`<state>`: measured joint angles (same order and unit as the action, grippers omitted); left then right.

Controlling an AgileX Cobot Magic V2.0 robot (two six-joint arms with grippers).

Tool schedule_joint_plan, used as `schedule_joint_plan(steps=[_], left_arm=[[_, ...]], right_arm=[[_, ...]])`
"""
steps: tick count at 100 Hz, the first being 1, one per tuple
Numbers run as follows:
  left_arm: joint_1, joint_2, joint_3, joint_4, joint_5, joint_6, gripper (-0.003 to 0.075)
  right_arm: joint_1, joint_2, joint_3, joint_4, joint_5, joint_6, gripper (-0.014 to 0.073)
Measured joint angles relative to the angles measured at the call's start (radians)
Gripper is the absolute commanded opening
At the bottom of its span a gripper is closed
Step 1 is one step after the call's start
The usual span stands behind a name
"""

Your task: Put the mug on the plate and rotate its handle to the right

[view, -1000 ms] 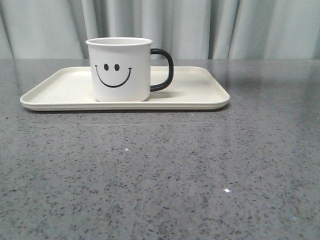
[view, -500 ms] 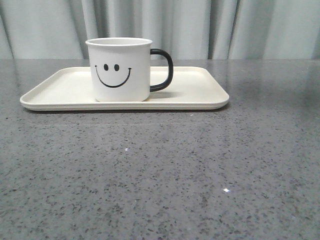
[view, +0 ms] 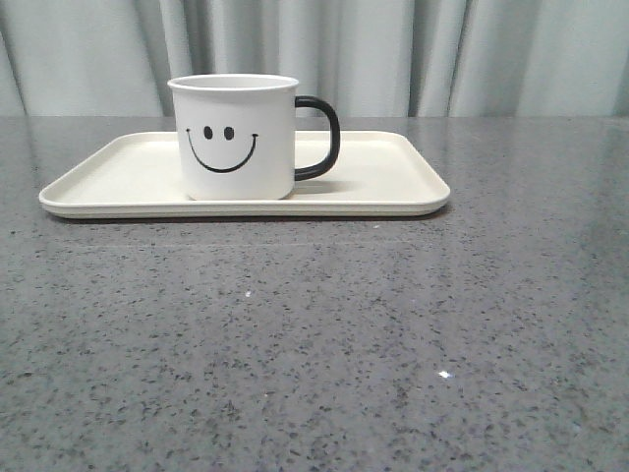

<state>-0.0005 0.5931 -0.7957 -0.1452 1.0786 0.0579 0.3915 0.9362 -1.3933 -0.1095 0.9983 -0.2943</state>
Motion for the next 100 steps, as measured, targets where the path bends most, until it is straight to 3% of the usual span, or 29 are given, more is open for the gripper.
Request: schedule_joint_plan(steps=[13,30,67,89,100], left_arm=[[0.0,0.0,0.0,0.0,0.0,0.0,0.0514],[0.0,0.0,0.0,0.0,0.0,0.0,0.0514],[0.0,0.0,0.0,0.0,0.0,0.0,0.0514],[0.0,0.0,0.0,0.0,0.0,0.0,0.0505],[0.0,0.0,0.0,0.0,0.0,0.0,0.0418]], right_arm=[[0.0,-0.105,0.147,-0.109,0.009,0.093,0.043],[0.0,-0.209,0.342,-0.22,-0.107,0.213,0.043],[0.0,-0.232,0.516,-0.244,-0.198,0.3,0.0418],[0.0,-0.232,0.516,-0.244,-0.222,0.306,0.0267],[0.0,-0.232,0.518,-0.244,-0.222,0.306,0.0151]])
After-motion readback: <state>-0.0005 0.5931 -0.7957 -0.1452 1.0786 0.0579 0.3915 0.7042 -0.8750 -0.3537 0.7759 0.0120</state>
